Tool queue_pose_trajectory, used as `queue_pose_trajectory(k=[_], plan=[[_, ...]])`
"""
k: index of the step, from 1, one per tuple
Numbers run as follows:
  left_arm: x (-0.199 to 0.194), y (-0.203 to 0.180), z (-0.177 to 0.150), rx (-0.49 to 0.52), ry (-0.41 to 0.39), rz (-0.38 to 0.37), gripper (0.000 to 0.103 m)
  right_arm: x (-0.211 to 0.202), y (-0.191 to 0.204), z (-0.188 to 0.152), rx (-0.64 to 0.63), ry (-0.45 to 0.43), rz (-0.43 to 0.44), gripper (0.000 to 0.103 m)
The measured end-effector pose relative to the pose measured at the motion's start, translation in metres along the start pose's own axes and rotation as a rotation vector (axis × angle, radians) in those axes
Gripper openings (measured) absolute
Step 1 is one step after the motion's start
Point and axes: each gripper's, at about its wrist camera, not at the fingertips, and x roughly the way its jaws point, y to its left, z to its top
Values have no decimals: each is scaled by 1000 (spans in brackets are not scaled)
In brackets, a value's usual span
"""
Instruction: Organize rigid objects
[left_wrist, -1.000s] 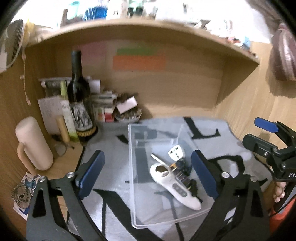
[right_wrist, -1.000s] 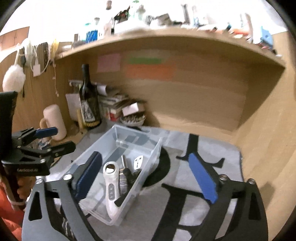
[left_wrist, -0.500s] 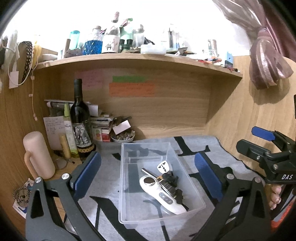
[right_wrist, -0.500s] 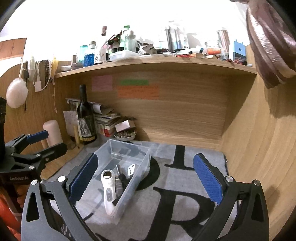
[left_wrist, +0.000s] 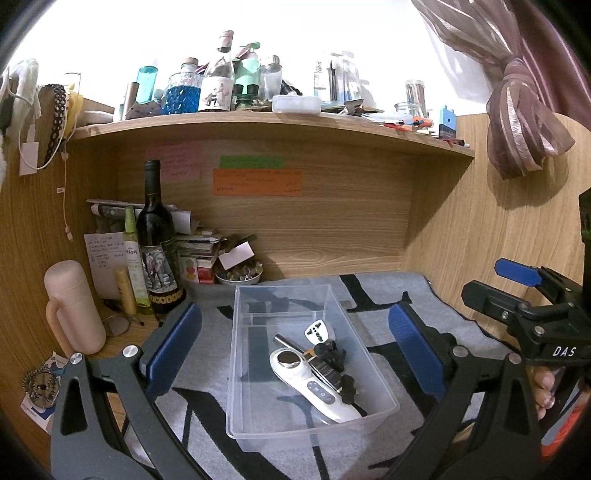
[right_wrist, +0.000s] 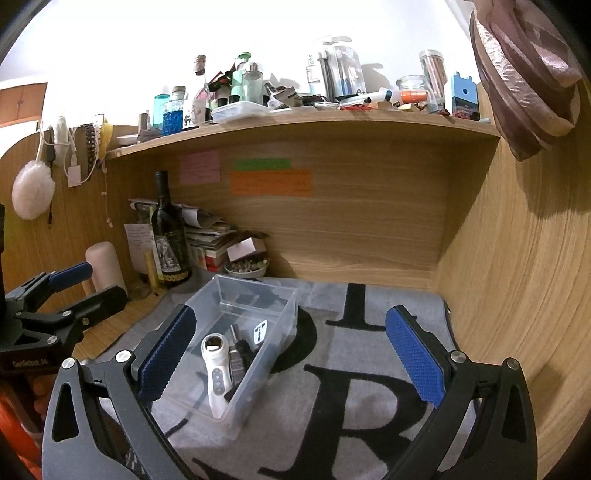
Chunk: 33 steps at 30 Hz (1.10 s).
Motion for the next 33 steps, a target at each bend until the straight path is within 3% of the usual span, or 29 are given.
queue_pose_trajectory(k=[33], plan=[[3,4,0,-11,-7,4,103,3,5,0,-10,4,0,103]])
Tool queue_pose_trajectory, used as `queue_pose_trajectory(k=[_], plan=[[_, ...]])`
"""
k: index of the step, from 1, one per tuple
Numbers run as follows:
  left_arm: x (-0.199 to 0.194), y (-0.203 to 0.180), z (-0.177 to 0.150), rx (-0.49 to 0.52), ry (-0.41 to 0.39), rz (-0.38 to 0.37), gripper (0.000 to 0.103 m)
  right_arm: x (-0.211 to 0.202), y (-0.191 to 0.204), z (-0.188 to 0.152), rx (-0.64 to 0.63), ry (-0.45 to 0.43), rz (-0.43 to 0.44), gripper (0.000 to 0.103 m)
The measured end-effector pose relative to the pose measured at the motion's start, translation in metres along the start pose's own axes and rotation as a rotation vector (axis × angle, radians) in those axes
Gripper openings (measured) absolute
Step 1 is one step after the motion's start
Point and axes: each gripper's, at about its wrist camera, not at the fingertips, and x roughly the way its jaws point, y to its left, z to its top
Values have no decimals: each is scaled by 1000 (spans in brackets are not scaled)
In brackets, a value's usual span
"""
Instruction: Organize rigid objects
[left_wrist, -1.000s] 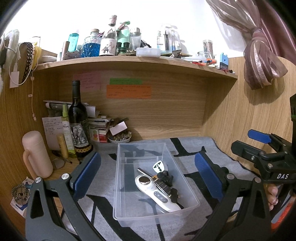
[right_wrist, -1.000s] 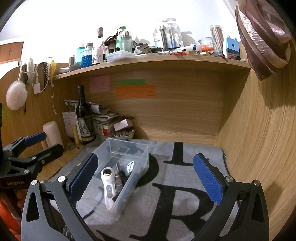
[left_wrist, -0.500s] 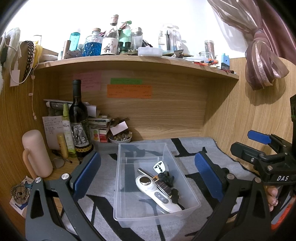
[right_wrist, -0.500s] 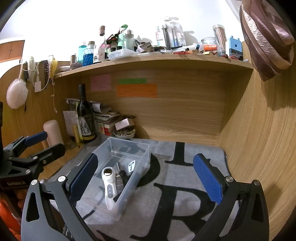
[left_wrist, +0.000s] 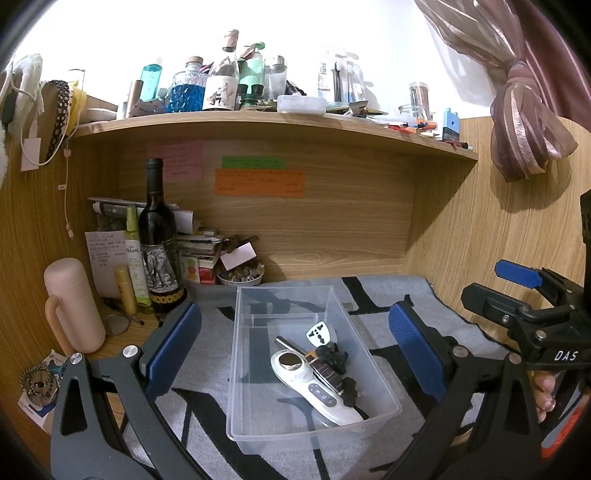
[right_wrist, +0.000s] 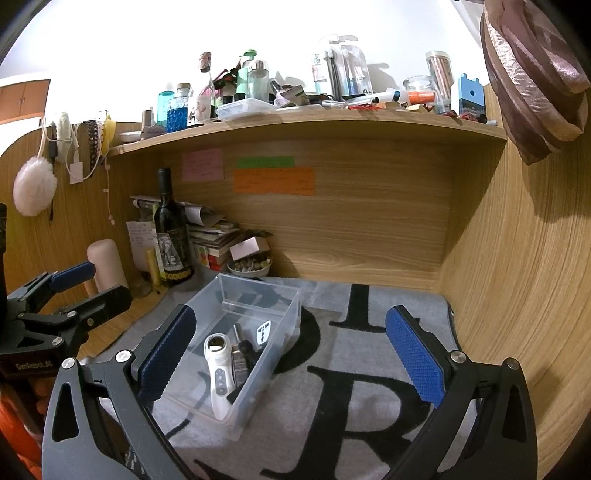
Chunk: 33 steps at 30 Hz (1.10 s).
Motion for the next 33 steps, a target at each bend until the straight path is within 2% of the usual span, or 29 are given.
queue_pose_trajectory(k=[33], plan=[[1,-5,-1,11,4,-41,103,1,1,1,-4,2,1,103]])
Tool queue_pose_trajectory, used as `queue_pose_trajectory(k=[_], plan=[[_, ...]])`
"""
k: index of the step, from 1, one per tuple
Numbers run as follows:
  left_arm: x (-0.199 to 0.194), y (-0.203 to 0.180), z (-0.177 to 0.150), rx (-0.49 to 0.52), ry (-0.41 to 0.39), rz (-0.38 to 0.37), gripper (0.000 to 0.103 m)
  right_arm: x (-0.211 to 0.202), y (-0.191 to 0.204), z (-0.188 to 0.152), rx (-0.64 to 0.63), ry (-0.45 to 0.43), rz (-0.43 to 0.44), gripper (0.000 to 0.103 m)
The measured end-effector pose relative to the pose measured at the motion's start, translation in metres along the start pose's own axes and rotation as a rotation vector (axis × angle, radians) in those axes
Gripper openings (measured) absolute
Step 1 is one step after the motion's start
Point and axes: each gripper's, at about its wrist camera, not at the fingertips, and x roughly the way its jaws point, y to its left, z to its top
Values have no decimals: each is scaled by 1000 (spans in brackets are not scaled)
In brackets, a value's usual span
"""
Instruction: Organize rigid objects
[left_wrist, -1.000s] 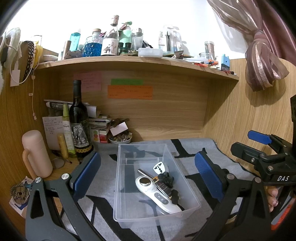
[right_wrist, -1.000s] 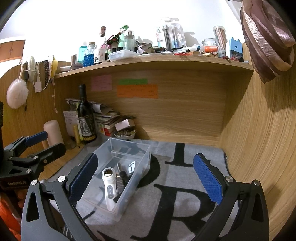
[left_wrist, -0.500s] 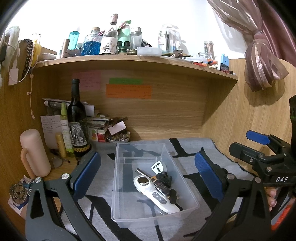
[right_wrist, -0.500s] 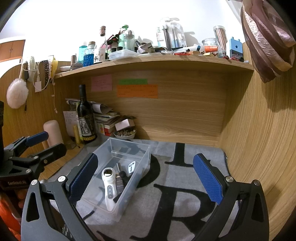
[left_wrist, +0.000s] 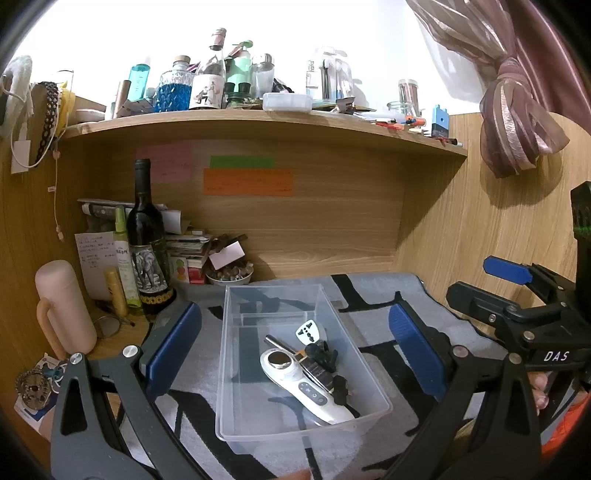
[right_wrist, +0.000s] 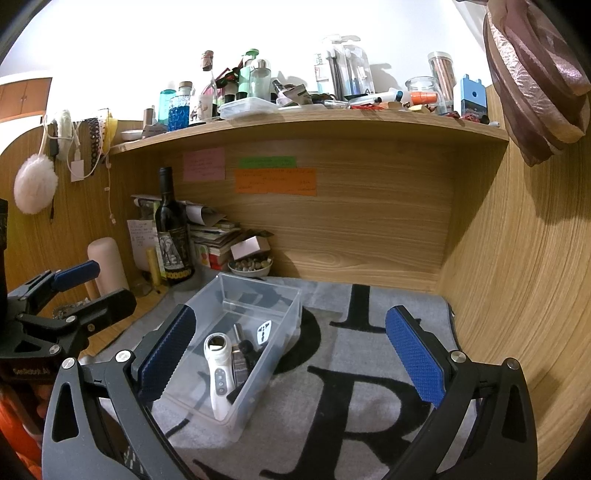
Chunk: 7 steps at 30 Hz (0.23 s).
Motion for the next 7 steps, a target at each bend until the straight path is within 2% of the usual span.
queue_pose_trajectory(k=[7], plan=[[1,-1,0,-13,-5,-1,103,0,0,0,-1,1,2,103]])
